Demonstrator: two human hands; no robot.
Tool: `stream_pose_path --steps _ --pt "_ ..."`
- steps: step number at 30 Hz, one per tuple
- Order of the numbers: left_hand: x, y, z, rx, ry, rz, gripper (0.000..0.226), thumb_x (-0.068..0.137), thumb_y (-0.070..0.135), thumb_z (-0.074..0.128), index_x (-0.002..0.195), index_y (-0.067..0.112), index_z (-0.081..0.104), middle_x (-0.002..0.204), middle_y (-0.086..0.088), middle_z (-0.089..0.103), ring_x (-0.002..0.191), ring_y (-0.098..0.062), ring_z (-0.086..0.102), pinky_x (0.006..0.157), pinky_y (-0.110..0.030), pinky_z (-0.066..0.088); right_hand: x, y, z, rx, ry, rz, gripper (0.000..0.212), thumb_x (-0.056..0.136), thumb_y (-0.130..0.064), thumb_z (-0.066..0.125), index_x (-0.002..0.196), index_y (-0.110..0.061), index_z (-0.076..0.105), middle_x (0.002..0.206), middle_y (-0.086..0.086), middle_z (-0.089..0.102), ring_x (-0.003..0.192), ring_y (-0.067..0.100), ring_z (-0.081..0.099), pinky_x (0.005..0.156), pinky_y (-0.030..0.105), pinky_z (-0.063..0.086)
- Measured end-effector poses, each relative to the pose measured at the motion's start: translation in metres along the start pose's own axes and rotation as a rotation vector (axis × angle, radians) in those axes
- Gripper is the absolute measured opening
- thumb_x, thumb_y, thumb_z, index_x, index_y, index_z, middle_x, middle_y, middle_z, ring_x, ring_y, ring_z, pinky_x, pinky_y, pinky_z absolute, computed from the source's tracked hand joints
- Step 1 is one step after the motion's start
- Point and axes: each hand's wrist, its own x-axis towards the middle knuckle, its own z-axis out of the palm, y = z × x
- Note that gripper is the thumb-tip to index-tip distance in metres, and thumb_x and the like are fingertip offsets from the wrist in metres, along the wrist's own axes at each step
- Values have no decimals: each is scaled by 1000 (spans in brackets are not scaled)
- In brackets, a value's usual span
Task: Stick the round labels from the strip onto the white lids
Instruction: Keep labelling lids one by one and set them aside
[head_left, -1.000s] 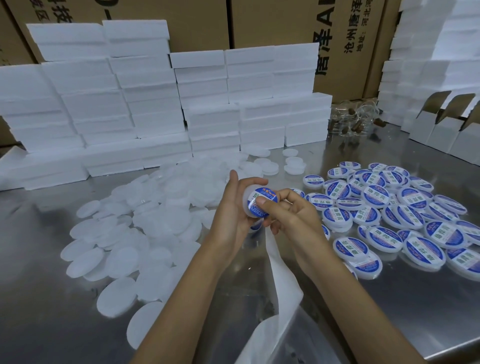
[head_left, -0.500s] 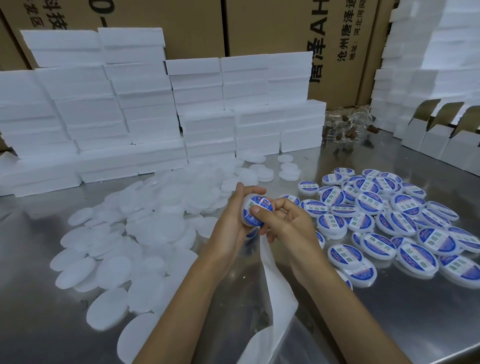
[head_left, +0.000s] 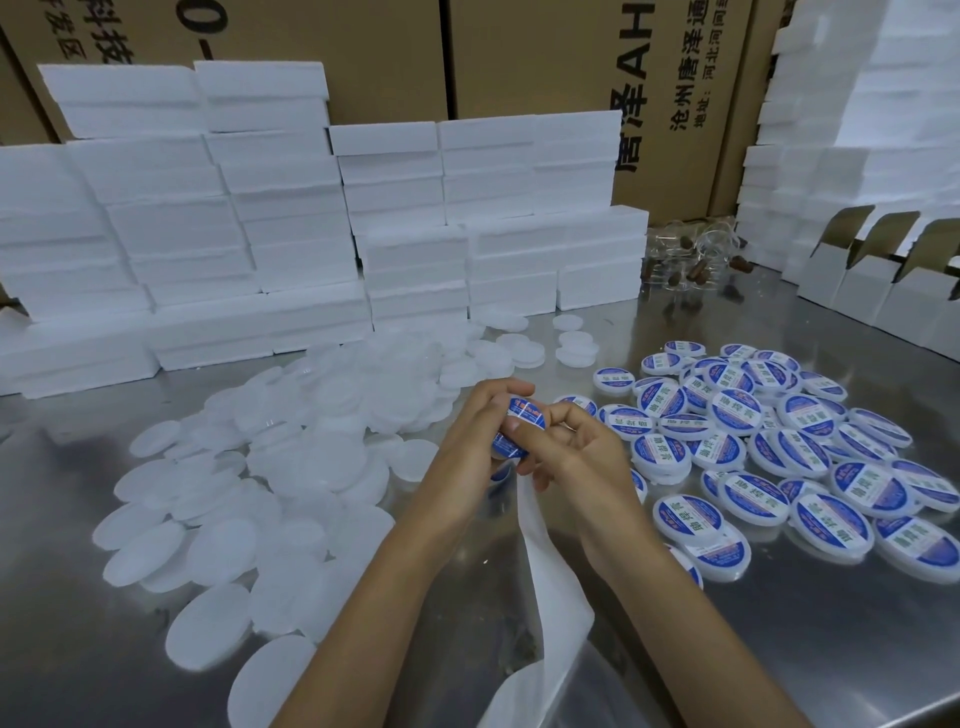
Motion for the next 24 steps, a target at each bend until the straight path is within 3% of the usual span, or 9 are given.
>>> stream_pose_path --steps 3,5,8,13,16,20,24 --pt "0 3 2 -37 30 -8 26 99 43 45 99 35 70 114 -6 70 112 -32 65 107 -55 47 0 0 0 -5 13 3 20 84 -22 78 90 -7 66 70 1 74 56 5 65 50 14 46" --pt "-1 7 3 -85 55 -21 40 103 51 39 103 25 69 109 -8 70 111 -34 65 104 -49 49 0 0 1 -3 19 7 19 84 -21 78 89 -7 65 67 -1 73 55 5 64 51 13 45" --pt "-2 8 3 -148 35 -24 60 106 51 18 105 16 67 101 -8 71 101 -25 67 101 -43 51 0 -1 1 -4 28 -2 19 83 -19 79 86 -9 64 64 -2 70 54 5 64 51 12 45" --pt "-2 7 2 -193 11 -33 58 106 49 19 104 16 66 88 -1 74 86 -14 70 91 -34 55 1 1 0 -26 39 -39 20 82 -19 80 84 -10 62 66 1 71 54 3 63 52 11 45" --pt "-2 6 2 -206 11 -42 54 106 46 21 106 15 65 91 -3 73 86 -16 70 89 -33 55 1 3 0 -80 43 -54 27 80 -27 82 84 -12 60 67 6 72 56 5 64 54 10 46" --pt "-2 7 1 -282 23 -75 51 106 46 24 111 14 64 100 -8 73 97 -24 69 96 -38 52 0 8 1 -200 85 -83 34 76 -42 82 87 -19 60 59 -1 68 56 4 65 54 10 45" --pt "-5 6 2 -418 7 -109 52 106 46 26 121 7 57 103 -13 74 103 -30 67 101 -41 47 -2 16 4 -479 176 -197 43 72 -66 73 90 -36 48 66 -9 64 62 1 61 58 24 43"
